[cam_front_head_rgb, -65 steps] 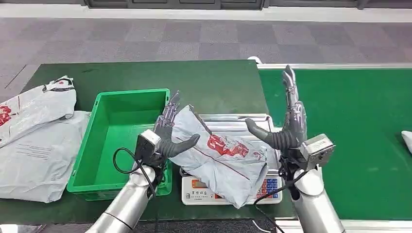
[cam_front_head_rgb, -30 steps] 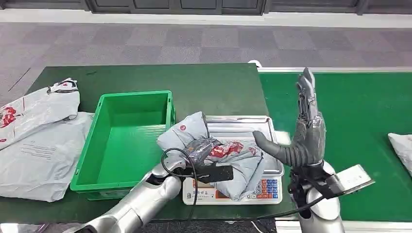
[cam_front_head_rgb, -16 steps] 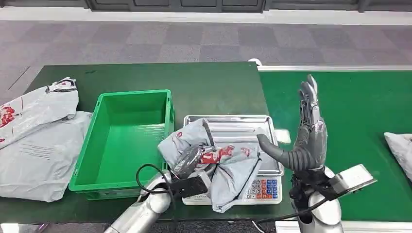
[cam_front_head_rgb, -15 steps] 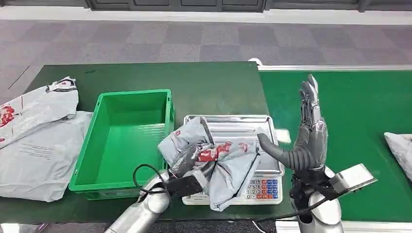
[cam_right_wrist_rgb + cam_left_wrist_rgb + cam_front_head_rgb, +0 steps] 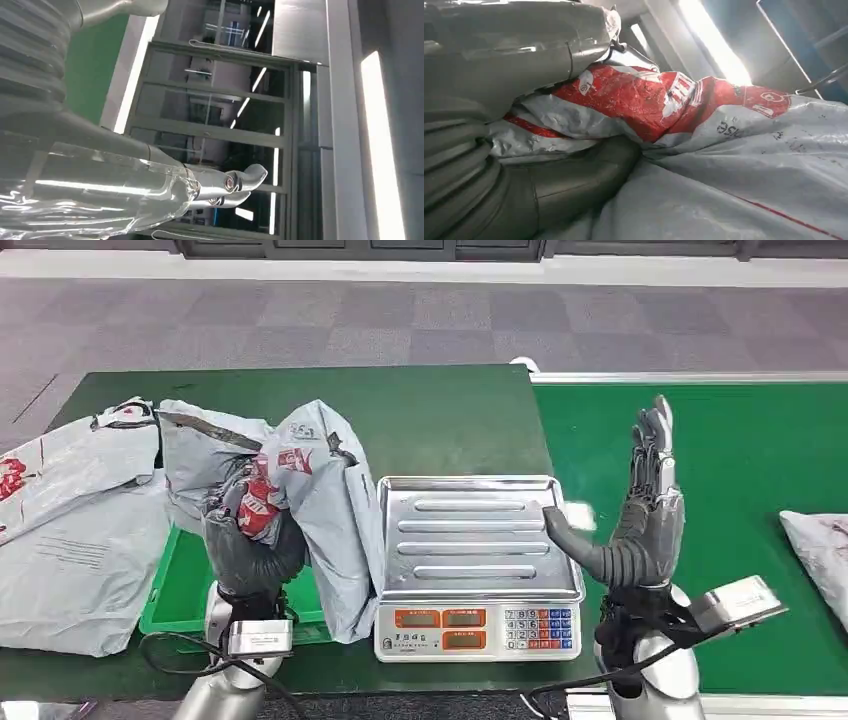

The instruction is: Moved the parcel from conveyor to table for the left to box.

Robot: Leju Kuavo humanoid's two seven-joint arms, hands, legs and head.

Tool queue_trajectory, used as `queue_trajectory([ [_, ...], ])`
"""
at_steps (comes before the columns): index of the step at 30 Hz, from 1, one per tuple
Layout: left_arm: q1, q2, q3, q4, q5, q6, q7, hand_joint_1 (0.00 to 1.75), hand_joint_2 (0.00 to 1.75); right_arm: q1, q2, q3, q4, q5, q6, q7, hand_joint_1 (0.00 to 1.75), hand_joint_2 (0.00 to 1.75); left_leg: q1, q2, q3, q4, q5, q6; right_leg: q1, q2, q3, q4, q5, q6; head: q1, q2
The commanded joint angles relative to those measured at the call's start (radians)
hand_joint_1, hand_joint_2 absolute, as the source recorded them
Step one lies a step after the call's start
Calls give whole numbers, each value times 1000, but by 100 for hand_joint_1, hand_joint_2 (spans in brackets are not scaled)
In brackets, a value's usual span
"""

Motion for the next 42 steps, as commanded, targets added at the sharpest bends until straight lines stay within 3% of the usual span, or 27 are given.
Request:
queue_trajectory([
  [1,-193,35,188,368,-444,-42,505,175,175,-42,42,-30,11,21,-11,4,0,175,0,-1,0,0,1,-1,0,-1,0,0,0,0,0,0],
  [4,-261,29,215,533,-477,-82,547,175,175,-38,37,-37,0,30,-23,10,0,175,0,-2,1,-2,3,-1,0,-2,1,-1,2,0,0,0],
  [6,-278,42,214,620,-574,-189,667,175,175,-34,35,-47,9,34,-27,14,0,175,0,0,0,-2,4,-2,0,0,-1,-2,4,-1,0,0],
  [10,-295,65,224,786,-689,-310,743,175,175,-46,62,-72,17,68,-7,32,0,175,1,0,2,-3,4,-3,1,1,0,-3,4,-2,0,0],
  [24,-327,64,226,863,-733,-413,783,175,175,-22,58,-99,-19,78,0,59,0,175,2,0,-2,0,3,-2,2,2,-3,0,3,-2,0,0],
  [25,-229,7,312,647,-566,-234,645,0,175,11,60,-104,-27,84,-14,43,0,175,1,-1,-1,-1,3,-2,1,1,-2,-1,3,-2,0,0],
  [28,-167,-22,343,494,-397,-94,516,0,175,4,54,-116,-25,74,-30,50,0,175,1,2,-3,0,2,-2,1,3,-4,0,3,-2,0,0],
  [32,-150,-16,330,461,-392,-97,520,0,175,4,52,-117,-22,73,-31,51,0,175,1,2,-2,-1,2,-2,1,3,-3,-1,3,-1,0,0],
  [36,-69,-41,324,278,-50,12,270,0,175,-13,10,-111,12,28,-66,41,0,175,2,3,-2,-2,2,-3,2,4,-3,-3,4,-1,0,0],
  [42,-23,-46,297,209,44,35,213,0,175,4,0,-114,2,17,-85,39,0,175,1,2,-3,0,2,-2,1,3,-4,-1,3,-1,0,0],
])
